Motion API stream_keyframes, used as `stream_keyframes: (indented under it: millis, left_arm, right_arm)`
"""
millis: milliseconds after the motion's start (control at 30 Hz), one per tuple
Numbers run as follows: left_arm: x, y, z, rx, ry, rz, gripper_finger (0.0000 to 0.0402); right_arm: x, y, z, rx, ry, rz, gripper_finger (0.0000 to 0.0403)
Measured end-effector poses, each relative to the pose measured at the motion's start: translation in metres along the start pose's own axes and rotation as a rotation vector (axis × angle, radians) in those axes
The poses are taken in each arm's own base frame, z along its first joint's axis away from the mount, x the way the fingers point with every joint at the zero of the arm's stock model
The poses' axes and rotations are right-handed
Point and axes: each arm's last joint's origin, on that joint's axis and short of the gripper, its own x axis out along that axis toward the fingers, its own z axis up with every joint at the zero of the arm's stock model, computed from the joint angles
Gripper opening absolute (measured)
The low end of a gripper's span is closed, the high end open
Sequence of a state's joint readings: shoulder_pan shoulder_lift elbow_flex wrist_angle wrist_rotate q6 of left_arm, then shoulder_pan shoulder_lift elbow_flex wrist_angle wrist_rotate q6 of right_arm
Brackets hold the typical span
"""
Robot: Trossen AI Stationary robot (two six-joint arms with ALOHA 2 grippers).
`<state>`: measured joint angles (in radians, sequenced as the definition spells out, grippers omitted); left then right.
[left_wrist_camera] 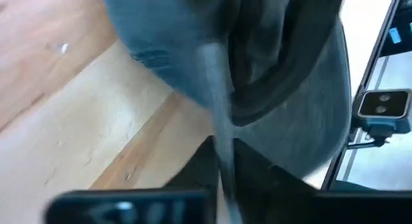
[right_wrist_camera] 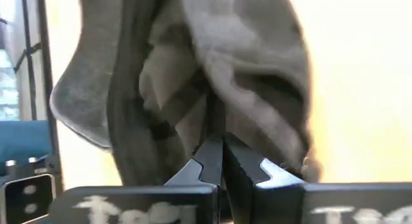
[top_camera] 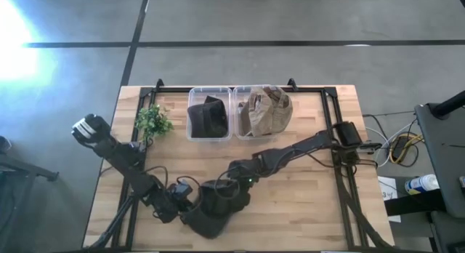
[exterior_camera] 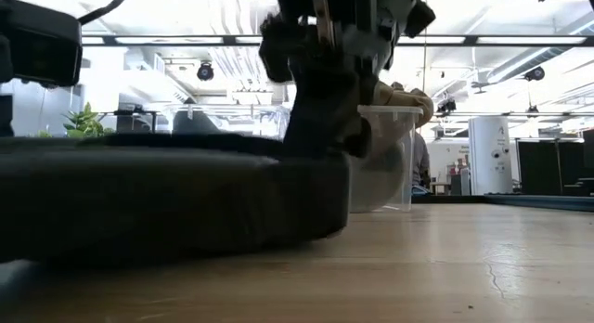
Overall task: Pick & Place hat
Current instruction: Put the black cap into the left transparent bin
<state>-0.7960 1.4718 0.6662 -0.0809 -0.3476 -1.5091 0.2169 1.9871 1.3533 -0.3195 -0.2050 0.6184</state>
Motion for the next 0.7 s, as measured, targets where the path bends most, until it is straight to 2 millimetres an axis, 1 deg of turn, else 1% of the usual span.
stream_keyframes:
  millis: [33,100,167,233,300,467,567,633,700]
  left_arm:
    - [-0.001,-0.001,0.001,0.002,-0.008,-0.005,0.0016]
    - [-0.004,-0.003,0.003,0.017,-0.024,-0.012,0.0013]
    - [-0.009,-0.005,0.005,0.041,-0.04,0.018,0.0009]
    - [-0.019,-0.009,0.009,0.07,-0.058,0.08,0.0007]
    - [-0.033,-0.015,0.016,0.125,-0.081,0.167,0.0007]
    - [-0.083,-0.044,0.039,0.315,-0.177,0.392,0.0007]
    - [-0.107,-0.056,0.051,0.465,-0.231,0.552,0.0007]
    - [-0.114,-0.062,0.055,0.573,-0.243,0.644,0.0007]
    - [-0.112,-0.063,0.055,0.698,-0.216,0.737,0.0007]
  right_arm:
    - [-0.003,0.002,0.001,-0.008,-0.008,0.005,0.0009]
    - [-0.012,0.005,0.003,-0.029,-0.039,0.004,0.0009]
    - [-0.024,0.009,0.006,-0.049,-0.078,-0.013,0.0009]
    - [-0.038,0.012,0.009,-0.059,-0.133,-0.045,0.0009]
    - [-0.055,0.016,0.013,-0.063,-0.203,-0.081,0.0009]
    - [-0.096,0.022,0.017,-0.054,-0.374,-0.202,0.0009]
    - [-0.12,0.024,0.017,-0.029,-0.466,-0.28,0.0009]
    - [-0.131,0.022,0.019,0.01,-0.508,-0.294,0.0009]
    - [-0.137,0.018,0.019,0.062,-0.508,-0.282,0.0009]
